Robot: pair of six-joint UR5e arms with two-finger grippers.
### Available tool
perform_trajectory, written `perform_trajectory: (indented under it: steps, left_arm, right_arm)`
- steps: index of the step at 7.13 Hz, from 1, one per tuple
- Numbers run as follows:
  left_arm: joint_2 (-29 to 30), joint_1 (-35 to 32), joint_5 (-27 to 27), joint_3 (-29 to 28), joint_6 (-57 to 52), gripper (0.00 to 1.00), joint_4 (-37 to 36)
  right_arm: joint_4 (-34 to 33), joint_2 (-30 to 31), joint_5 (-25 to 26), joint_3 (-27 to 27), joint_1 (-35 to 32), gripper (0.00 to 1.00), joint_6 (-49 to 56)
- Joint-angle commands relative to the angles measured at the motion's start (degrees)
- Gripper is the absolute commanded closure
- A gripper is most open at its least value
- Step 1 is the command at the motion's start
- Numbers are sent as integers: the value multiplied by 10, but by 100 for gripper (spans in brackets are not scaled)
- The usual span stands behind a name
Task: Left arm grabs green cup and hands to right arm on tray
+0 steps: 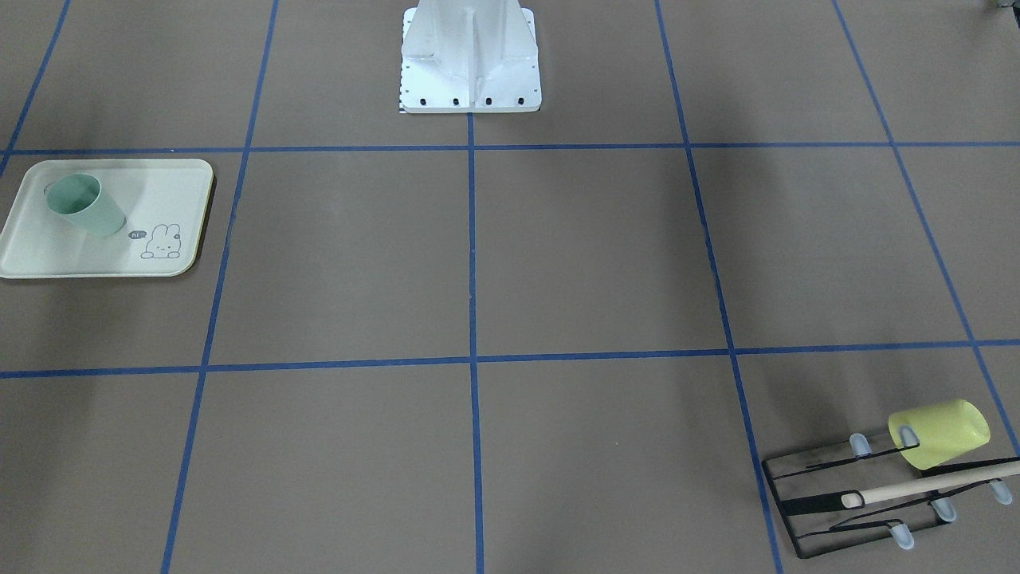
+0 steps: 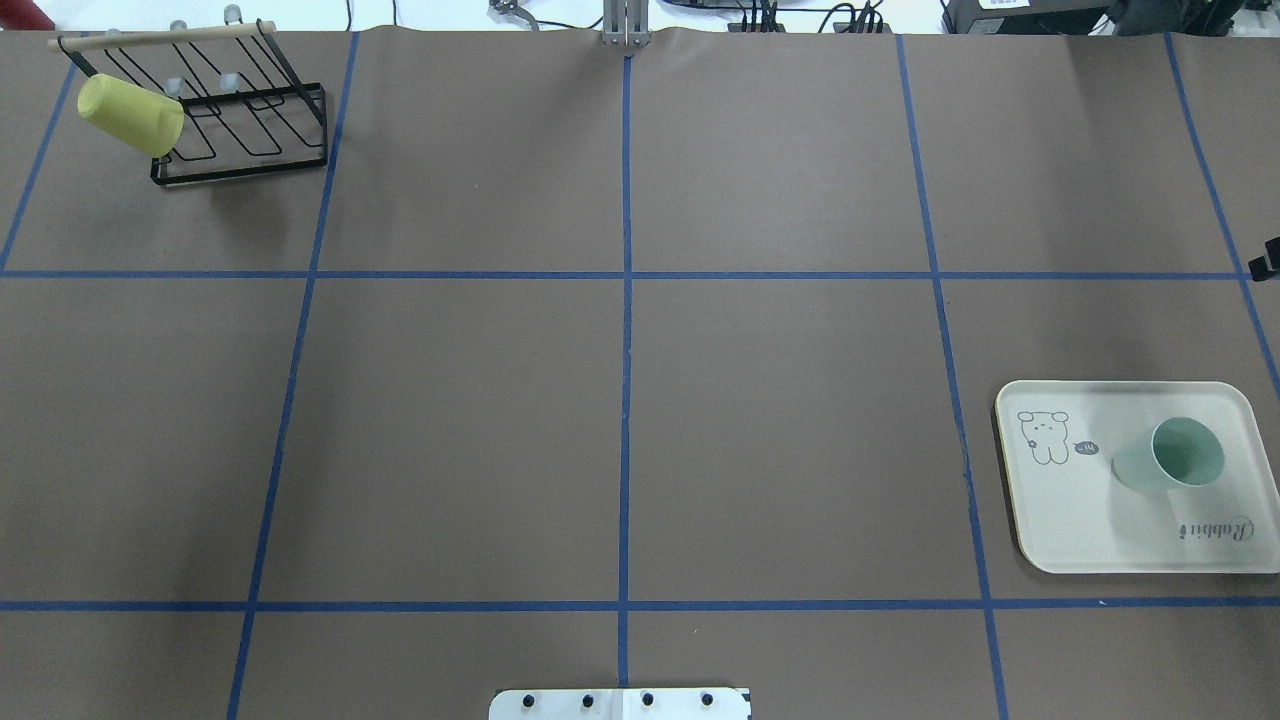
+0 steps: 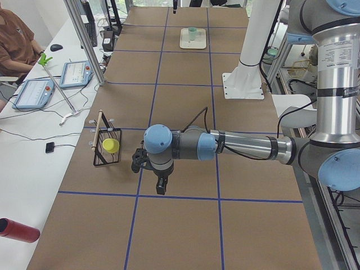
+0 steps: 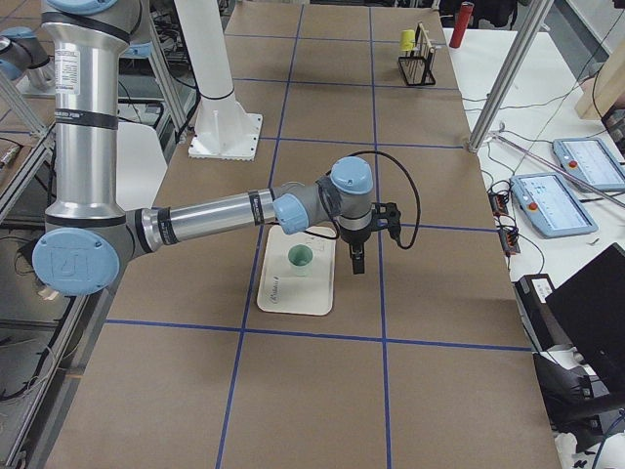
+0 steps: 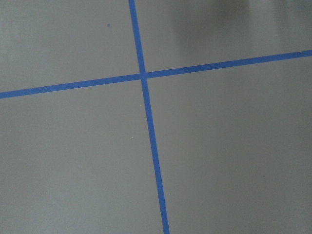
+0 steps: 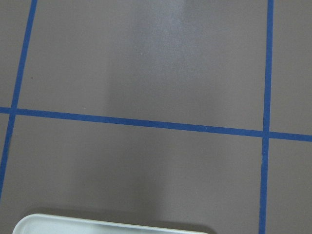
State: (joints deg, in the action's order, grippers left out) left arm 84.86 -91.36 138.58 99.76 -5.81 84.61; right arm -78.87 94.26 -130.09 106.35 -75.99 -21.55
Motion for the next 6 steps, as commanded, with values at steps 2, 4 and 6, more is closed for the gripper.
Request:
perform_trajectory:
  steps: [2,4,6]
  left_arm:
    - [7,-3,13,-19,73,0,18]
    - [7,-2,9,-21,77,0,26]
    - [8,0,7,-20,97,0,25]
  right_arm:
    - [0,10,0,-21,-1,0,5]
    - [6,10,-1,-64,-23,0,34]
    - [-1,8,-45,-68,-63,0,42]
